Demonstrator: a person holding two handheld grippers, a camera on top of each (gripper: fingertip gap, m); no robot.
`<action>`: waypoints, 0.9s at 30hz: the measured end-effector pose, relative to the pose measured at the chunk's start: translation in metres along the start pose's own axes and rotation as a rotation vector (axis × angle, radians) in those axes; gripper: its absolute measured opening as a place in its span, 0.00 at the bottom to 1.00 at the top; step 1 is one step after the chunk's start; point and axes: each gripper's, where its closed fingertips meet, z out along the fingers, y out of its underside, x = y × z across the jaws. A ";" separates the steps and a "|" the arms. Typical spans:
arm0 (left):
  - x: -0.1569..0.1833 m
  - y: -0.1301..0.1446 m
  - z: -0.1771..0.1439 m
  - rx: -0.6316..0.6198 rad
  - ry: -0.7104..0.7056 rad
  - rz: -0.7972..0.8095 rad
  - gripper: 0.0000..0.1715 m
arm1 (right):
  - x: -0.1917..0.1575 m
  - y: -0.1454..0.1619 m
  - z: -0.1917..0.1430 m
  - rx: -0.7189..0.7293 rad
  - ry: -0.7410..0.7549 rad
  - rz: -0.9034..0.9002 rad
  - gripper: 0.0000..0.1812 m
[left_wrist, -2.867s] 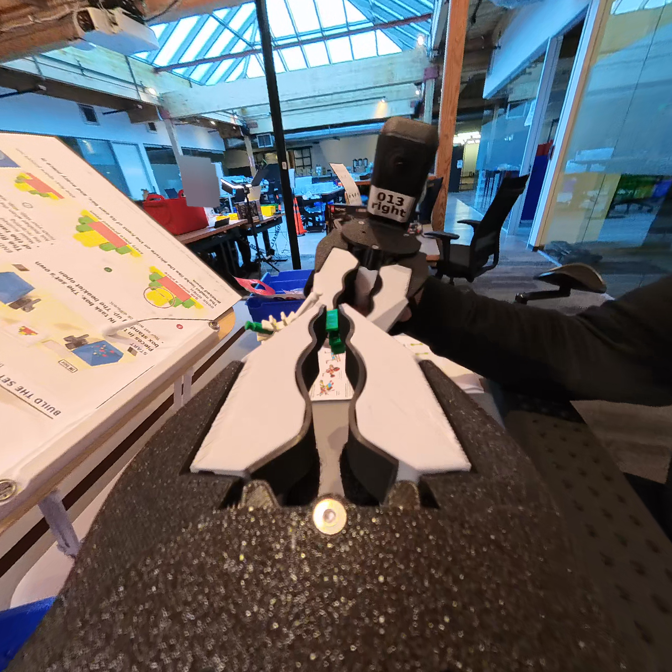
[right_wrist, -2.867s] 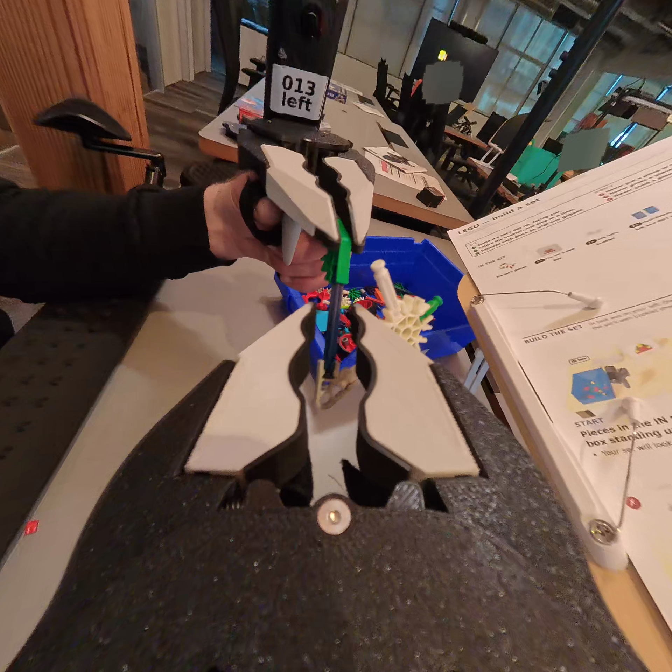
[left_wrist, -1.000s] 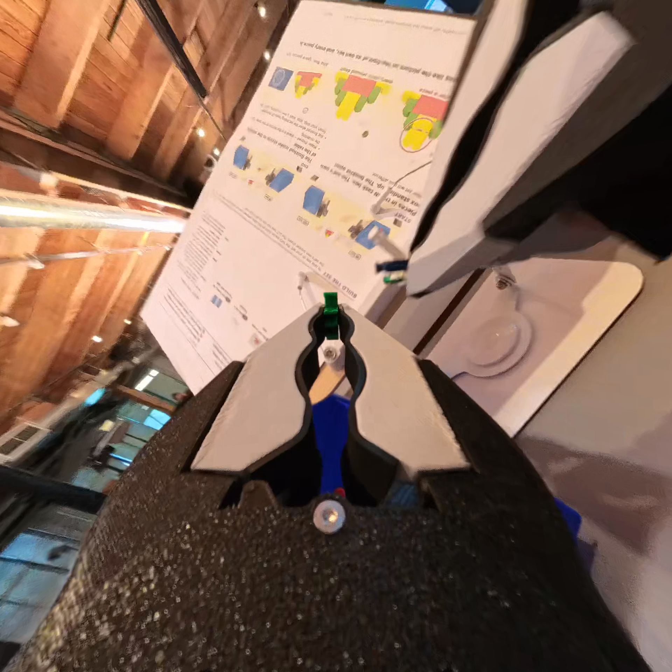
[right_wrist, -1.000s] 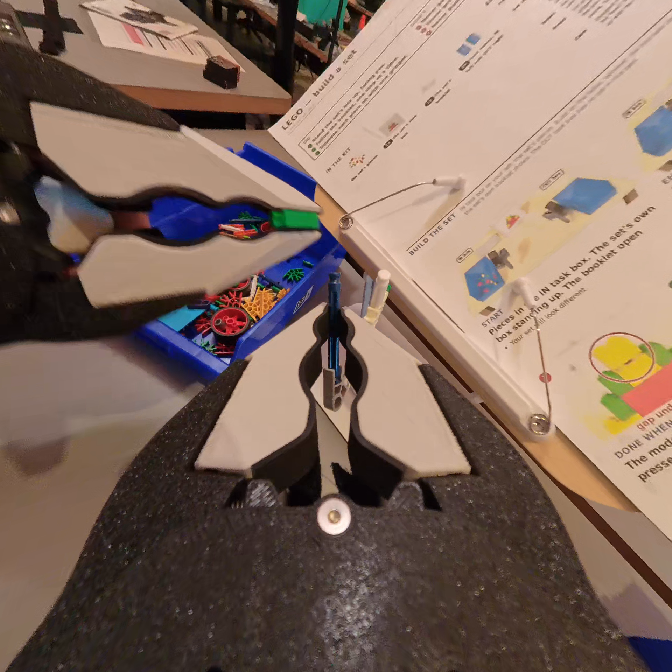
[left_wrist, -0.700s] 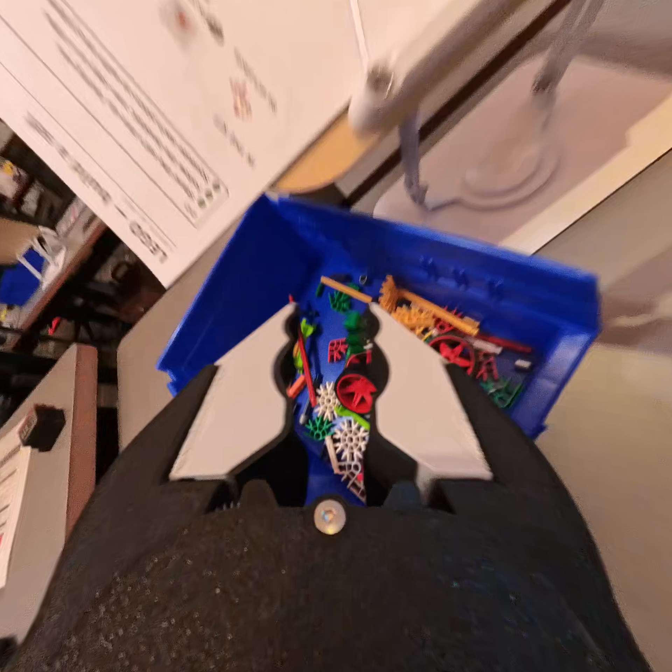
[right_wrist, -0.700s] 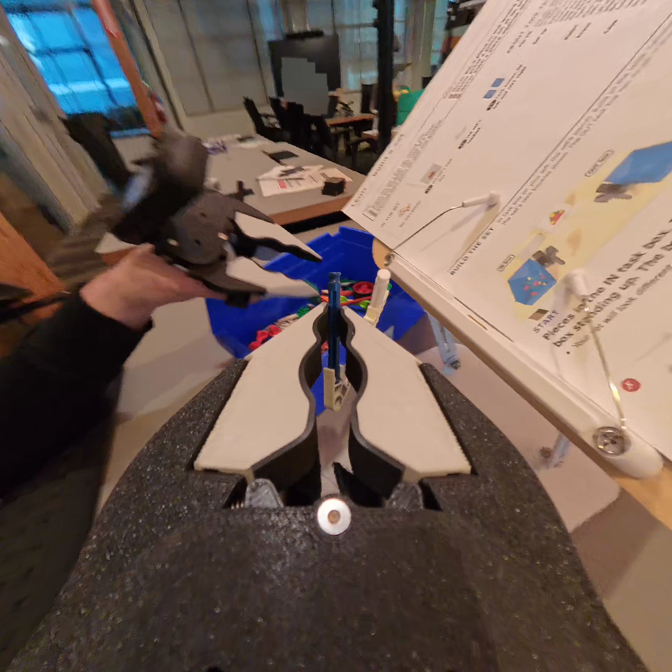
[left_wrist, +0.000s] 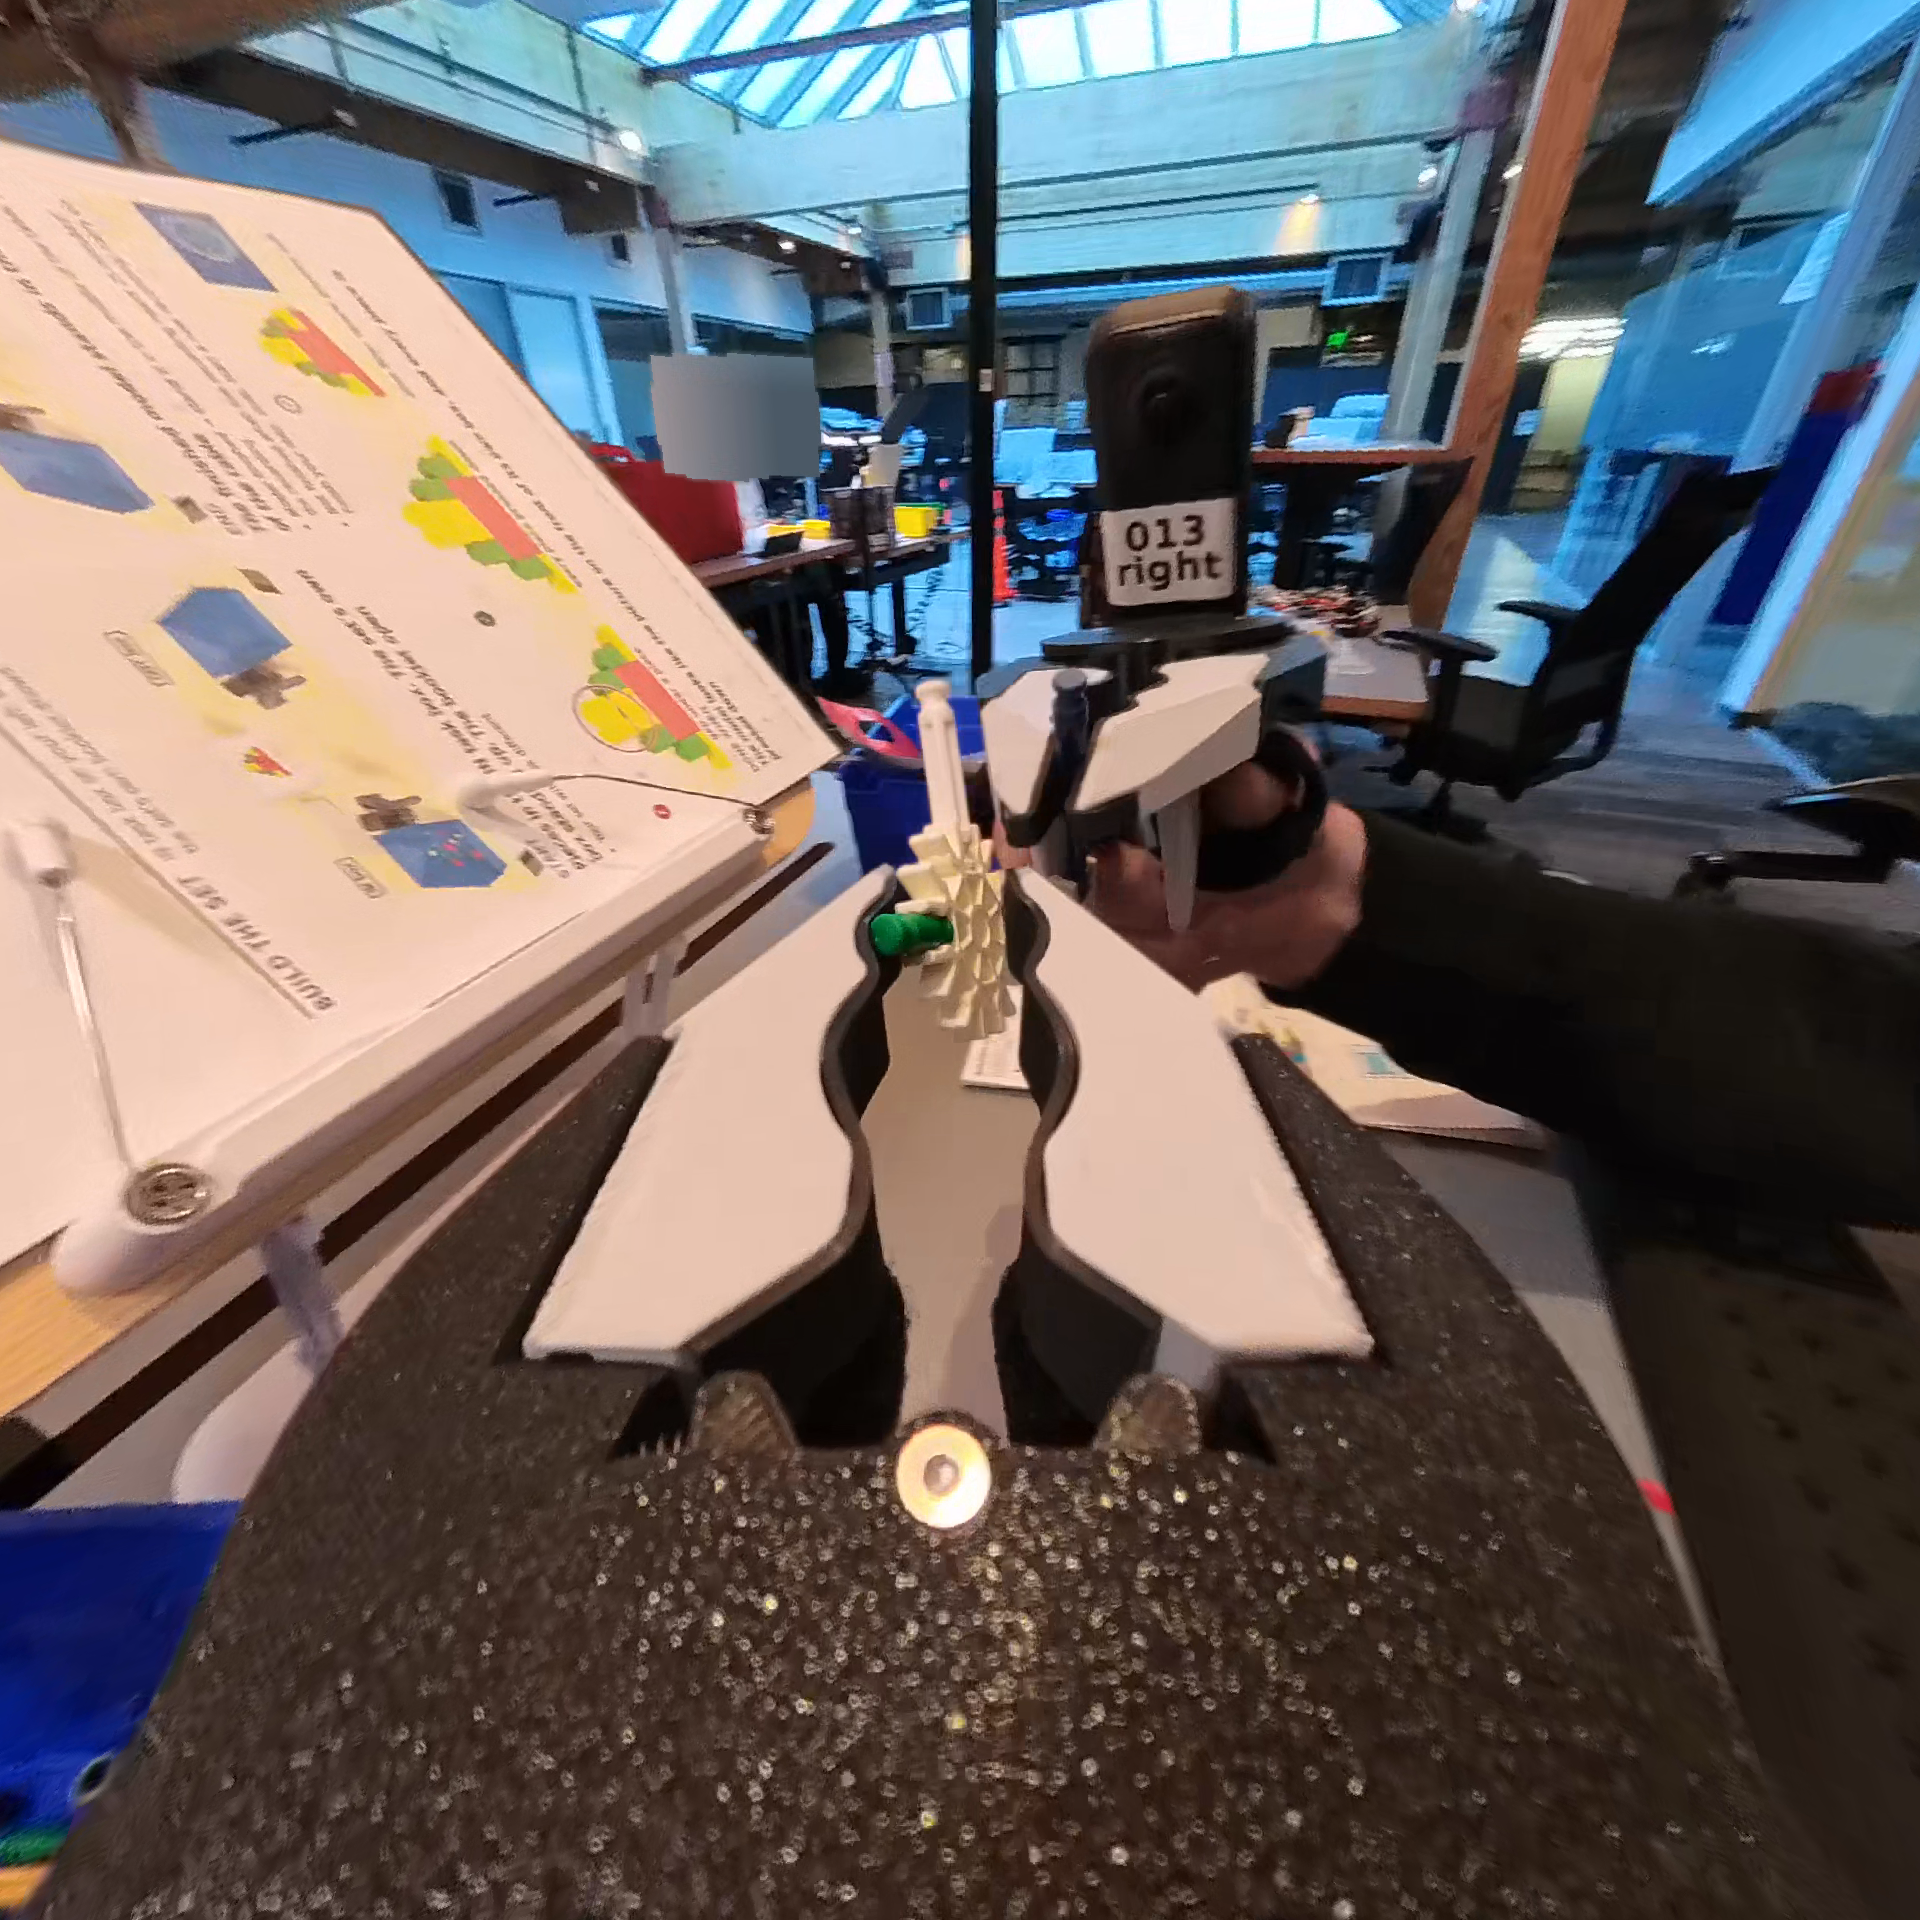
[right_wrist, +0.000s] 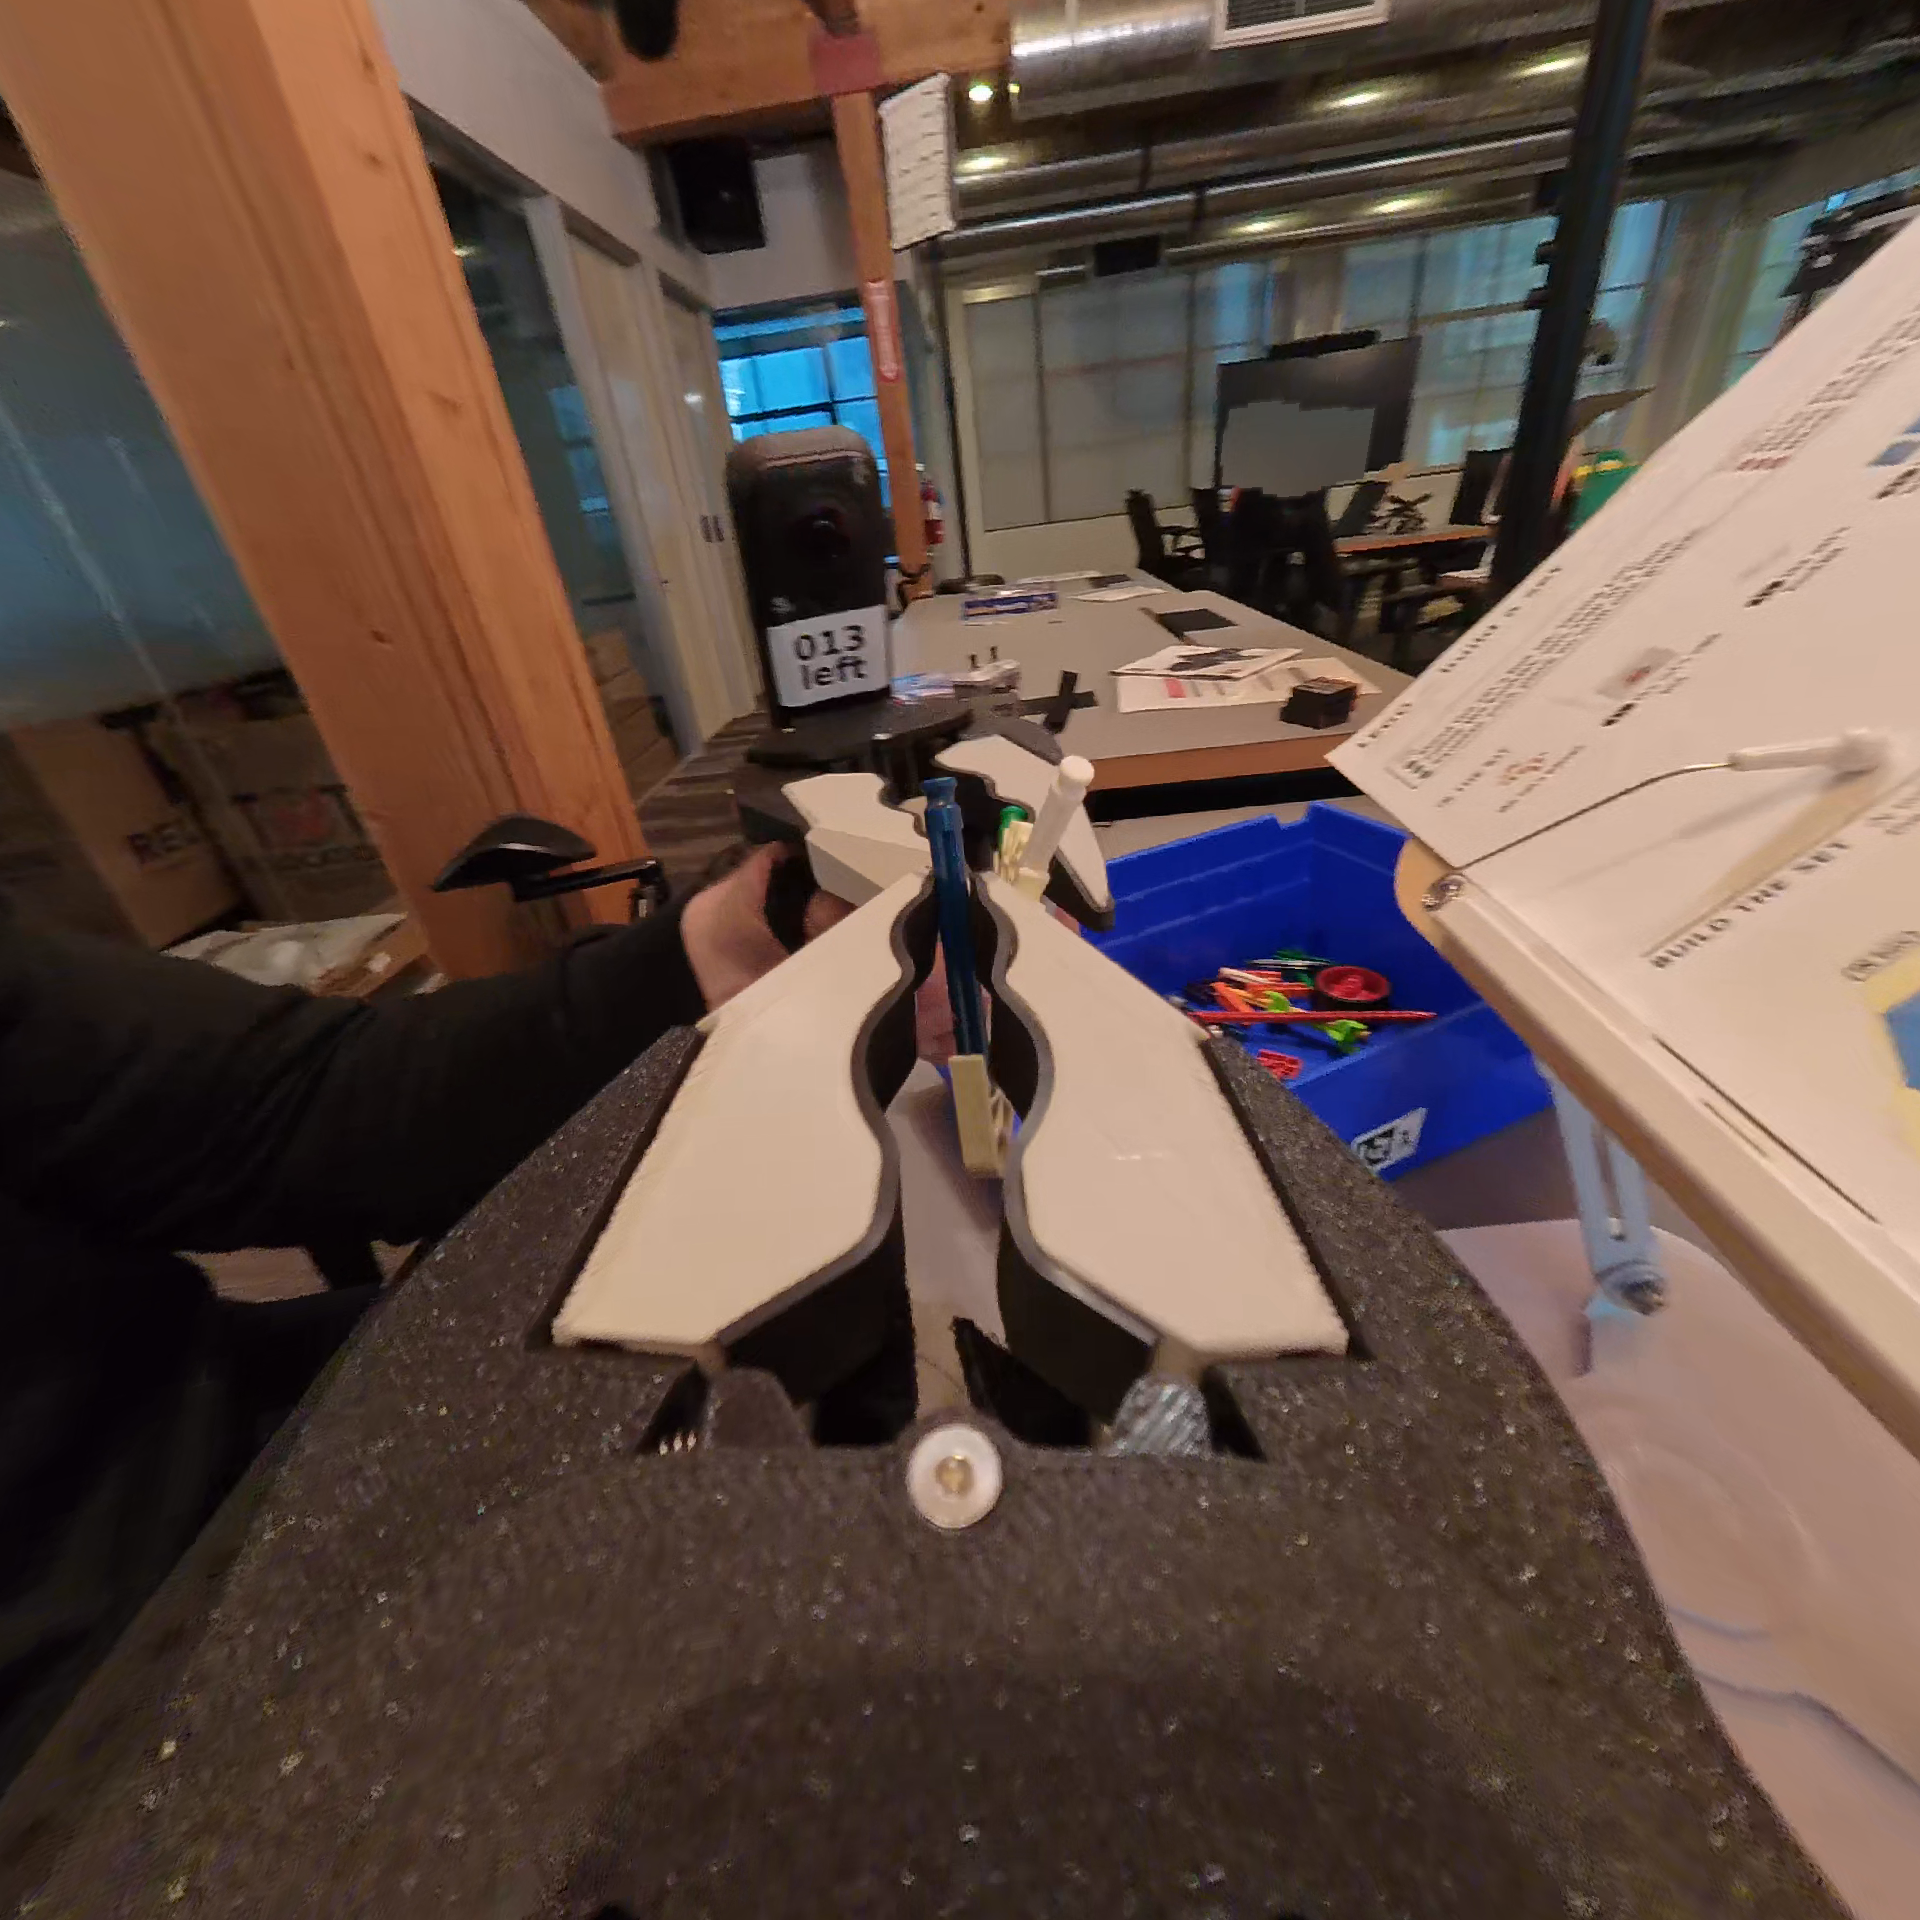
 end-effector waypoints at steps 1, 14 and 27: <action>-0.004 -0.001 0.001 -0.013 -0.041 0.021 0.09 | 0.003 0.000 0.000 -0.009 0.027 -0.005 0.02; -0.030 -0.006 0.004 0.030 -0.268 -0.108 0.07 | 0.018 0.010 0.007 -0.242 0.337 -0.412 0.03; 0.004 -0.056 -0.020 0.335 0.000 -0.122 0.02 | 0.011 -0.005 -0.007 -0.091 0.221 -0.170 0.30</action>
